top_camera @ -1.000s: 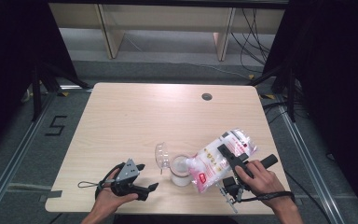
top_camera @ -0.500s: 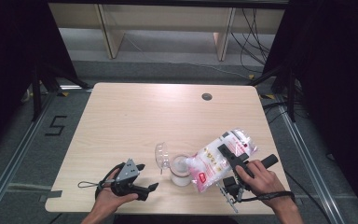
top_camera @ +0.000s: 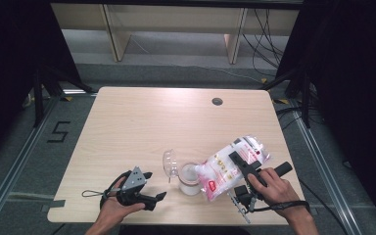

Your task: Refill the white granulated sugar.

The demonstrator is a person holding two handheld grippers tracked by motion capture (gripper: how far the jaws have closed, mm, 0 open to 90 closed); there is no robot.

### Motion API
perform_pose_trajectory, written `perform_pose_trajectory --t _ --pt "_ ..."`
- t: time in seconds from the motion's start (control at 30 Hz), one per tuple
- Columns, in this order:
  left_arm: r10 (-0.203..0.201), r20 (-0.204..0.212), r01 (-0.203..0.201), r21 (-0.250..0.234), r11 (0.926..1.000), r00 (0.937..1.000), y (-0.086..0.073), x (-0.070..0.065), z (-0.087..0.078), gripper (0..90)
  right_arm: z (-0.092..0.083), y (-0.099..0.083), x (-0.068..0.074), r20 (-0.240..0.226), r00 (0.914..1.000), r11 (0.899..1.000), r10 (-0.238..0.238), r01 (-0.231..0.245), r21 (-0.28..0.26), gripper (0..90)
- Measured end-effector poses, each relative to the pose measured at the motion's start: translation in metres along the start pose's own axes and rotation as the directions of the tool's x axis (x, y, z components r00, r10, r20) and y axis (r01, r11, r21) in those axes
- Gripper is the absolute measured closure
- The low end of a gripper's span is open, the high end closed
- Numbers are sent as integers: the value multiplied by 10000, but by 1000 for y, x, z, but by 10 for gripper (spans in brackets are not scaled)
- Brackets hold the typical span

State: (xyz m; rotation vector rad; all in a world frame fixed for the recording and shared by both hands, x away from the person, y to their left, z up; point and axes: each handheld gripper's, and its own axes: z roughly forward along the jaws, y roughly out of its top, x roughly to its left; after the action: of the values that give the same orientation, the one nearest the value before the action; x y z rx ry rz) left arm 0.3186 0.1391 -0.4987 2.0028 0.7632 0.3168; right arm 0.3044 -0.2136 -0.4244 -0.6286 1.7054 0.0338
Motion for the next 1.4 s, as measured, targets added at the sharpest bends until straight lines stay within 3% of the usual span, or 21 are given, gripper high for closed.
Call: perform_pose_trajectory --t 0.17,0.27,0.37,0.47,0.57,0.9,0.97,1.07,1.17,1.37,1.4 --pt "2 20 -2 20 10000 10000 0 0 0 154 0 0 0 -19 10000 10000 -6 6 -4 653" --pt "14 -23 -14 -8 10000 10000 0 0 0 154 1 0 -3 75 9996 9995 -284 285 -159 655" --pt "6 -62 -6 -19 10000 10000 0 0 0 154 0 -1 -1 -111 9999 10000 -43 44 82 656" --pt "22 -26 -23 -20 10000 10000 0 0 0 154 1 -1 -3 60 9994 9993 -332 332 -156 659" --pt "24 -23 -24 -25 10000 10000 0 0 0 154 -1 0 -1 12 10000 10000 -30 30 -19 660" --pt "28 -56 -28 -22 10000 10000 0 0 0 154 -3 0 -3 -27 9999 9999 -141 141 8 663" --pt "58 -83 -58 8 10000 9999 0 0 0 154 -3 0 -2 4 10000 10000 34 -34 -39 664" --pt "19 -78 -19 4 10000 10000 0 0 0 154 -3 2 -3 -23 9998 9998 -173 173 -63 666" --pt "212 -130 -210 148 9997 9997 0 2 -1 154 -3 3 -2 74 9998 9998 -185 185 -71 667" --pt "181 -131 -179 150 9997 9998 0 1 -1 154 -4 3 -3 65 9997 9997 -216 217 -84 669" --pt "-28 -3 28 -89 10000 10000 0 0 0 154 -4 4 -3 97 9997 9997 -216 217 -99 670"
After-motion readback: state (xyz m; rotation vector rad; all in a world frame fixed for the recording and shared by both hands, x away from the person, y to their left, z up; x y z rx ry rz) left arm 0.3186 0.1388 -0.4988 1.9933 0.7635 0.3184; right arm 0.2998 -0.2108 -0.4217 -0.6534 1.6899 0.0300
